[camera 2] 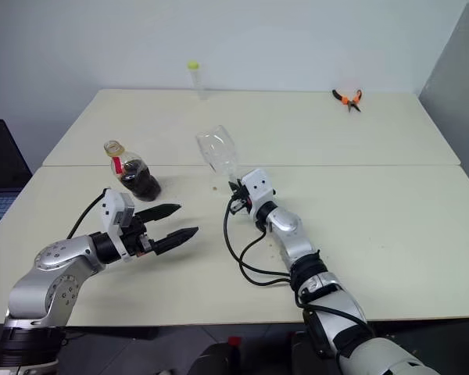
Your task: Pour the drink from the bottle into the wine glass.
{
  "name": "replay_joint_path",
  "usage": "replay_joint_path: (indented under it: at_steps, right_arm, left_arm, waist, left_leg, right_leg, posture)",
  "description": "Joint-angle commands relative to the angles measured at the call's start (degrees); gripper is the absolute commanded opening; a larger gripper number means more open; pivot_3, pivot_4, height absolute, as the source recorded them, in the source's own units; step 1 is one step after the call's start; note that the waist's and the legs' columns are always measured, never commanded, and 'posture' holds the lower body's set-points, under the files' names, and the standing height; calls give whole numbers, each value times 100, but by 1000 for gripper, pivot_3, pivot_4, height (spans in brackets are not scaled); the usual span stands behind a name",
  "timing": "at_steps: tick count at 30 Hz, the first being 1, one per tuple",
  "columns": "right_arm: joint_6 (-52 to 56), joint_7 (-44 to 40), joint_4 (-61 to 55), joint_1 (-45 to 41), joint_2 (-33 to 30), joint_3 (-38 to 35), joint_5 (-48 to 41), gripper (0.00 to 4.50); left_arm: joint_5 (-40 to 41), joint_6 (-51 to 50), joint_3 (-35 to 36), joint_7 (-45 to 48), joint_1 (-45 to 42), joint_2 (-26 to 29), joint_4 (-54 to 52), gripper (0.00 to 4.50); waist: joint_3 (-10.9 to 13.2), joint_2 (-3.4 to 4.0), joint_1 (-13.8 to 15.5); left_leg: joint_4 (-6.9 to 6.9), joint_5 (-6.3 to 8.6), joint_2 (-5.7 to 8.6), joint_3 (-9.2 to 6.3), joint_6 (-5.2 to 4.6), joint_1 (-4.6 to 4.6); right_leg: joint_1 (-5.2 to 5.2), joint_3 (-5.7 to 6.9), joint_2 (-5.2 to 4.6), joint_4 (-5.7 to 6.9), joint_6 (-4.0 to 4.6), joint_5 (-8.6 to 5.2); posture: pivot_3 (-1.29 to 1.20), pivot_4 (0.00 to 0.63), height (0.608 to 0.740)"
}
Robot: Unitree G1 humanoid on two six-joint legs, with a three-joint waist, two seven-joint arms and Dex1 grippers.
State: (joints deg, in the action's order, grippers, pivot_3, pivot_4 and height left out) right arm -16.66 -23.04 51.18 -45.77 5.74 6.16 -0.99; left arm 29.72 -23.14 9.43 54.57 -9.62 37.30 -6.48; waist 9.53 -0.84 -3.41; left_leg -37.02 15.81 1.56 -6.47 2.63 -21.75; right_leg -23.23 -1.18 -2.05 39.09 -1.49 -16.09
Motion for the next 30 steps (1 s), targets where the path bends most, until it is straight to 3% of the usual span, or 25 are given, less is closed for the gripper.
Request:
replay_joint_path:
  at_steps: [1, 9, 16, 30]
  right_arm:
    - [-80, -2, -306, 39, -17, 20, 47, 141]
    - [233, -138, -884, 467, -214, 202, 165, 141]
    - [655, -216, -1481, 901, -588, 350, 333, 2389]
    - [1355, -247, -2550, 1359, -1277, 508, 555, 2389]
  left_arm:
    - [-26, 115, -33, 0, -111, -37, -75, 4500]
    - [-50, 65, -91, -14, -224, -55, -79, 4500]
    - [-46, 21, -126, -40, -228, -57, -161, 4500]
    - [-35, 1, -161, -56, -266, -48, -169, 4500]
  waist:
    - [0, 0, 1]
    - [-1, -1, 4]
    - [-1, -2, 11]
    - [-3, -3, 16]
  left_leg:
    - [0, 0, -1, 1, 0, 0]
    - [0, 0, -2, 2, 0, 0]
    - [-1, 0, -1, 3, 0, -2]
    - [-1, 1, -2, 4, -2, 0]
  right_leg:
    - [0, -1, 0, 0, 0, 0]
    - [0, -2, 1, -1, 0, 0]
    - [0, -3, 1, -2, 0, 0]
    - [3, -2, 2, -1, 0, 0]
  posture:
    - [0, 150, 740]
    - [0, 150, 740]
    - [0, 150, 740]
    - [0, 150, 740]
